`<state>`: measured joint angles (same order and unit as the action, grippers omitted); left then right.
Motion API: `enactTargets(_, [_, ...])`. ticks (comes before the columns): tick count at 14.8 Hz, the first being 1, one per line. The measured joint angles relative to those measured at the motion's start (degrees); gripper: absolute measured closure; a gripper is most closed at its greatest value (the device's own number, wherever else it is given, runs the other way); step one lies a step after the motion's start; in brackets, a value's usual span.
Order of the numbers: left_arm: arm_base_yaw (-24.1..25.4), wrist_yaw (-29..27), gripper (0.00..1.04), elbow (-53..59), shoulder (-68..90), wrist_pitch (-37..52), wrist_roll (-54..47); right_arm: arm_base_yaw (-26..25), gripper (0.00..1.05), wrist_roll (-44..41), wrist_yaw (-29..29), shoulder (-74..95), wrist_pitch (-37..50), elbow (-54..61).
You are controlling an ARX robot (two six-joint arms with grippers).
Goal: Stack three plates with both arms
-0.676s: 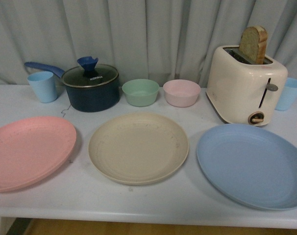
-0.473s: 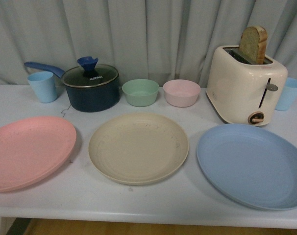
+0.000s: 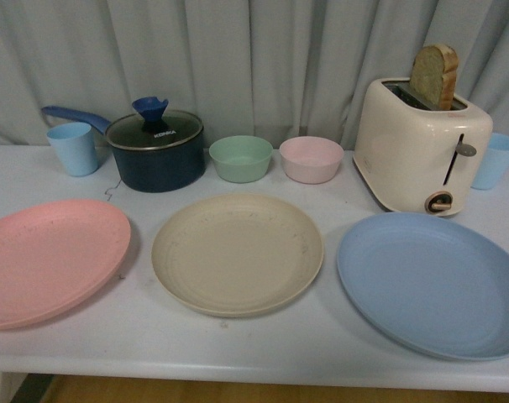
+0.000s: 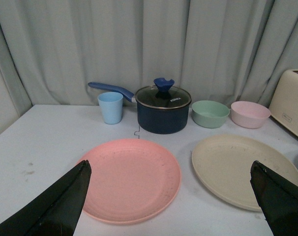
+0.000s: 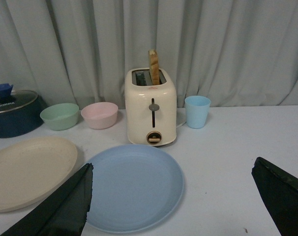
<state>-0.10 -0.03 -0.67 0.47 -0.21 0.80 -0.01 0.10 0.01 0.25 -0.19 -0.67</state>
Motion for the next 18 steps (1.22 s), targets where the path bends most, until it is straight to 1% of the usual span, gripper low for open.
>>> enactTargets(18, [0.00,0.00,0.07,0.00,0.00,0.00,0.00,0.00,0.06,0.00,0.00,0.00,0.00,0.00])
